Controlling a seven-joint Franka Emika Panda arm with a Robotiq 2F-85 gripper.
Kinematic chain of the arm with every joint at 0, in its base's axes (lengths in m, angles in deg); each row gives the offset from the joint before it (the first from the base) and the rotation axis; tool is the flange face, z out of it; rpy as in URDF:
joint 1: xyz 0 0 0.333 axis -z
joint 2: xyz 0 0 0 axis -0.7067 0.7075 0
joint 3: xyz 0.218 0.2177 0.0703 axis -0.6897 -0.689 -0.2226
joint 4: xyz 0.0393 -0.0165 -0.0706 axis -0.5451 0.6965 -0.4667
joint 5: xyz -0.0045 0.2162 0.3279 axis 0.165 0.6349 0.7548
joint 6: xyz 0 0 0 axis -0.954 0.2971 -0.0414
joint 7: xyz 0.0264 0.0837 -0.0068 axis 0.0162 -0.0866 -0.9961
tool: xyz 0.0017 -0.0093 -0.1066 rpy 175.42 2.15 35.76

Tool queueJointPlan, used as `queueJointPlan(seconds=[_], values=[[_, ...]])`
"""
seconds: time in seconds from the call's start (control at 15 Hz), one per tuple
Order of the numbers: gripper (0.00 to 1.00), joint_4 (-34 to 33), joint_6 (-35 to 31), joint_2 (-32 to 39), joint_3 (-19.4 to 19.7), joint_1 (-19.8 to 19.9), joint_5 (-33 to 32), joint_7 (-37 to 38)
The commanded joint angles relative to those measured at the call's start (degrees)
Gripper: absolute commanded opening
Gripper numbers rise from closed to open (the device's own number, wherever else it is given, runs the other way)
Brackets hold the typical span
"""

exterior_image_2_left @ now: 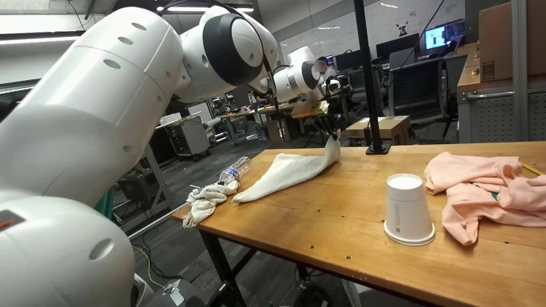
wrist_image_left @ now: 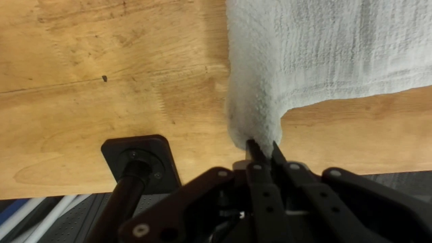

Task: Fold the cloth

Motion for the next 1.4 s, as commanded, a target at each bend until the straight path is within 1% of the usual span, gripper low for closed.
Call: queueJointPlan(seconds=[0.0, 0.07, 0.27, 0.47, 0.73, 1.07, 1.33], values=[[0.05, 9.0, -3.4, -6.9, 0.7, -2.1, -1.9, 1.5], [0.05, 11.3, -4.0, -8.6, 0.2, -2.3, -1.6, 1.6], [0.05, 18.6, -6.5, -13.2, 0.3, -4.3, -2.4, 3.6], [0.05, 26.2, -8.9, -17.7, 0.5, -6.6, -4.5, 5.8], [0.05, 33.8, -10.7, -22.8, 0.4, -9.1, -7.9, 9.1], [0.05, 40.1, -11.3, -27.6, -0.4, -10.9, -11.5, 12.8], [0.05, 42.8, -10.7, -30.5, -1.3, -11.4, -14.2, 15.2]])
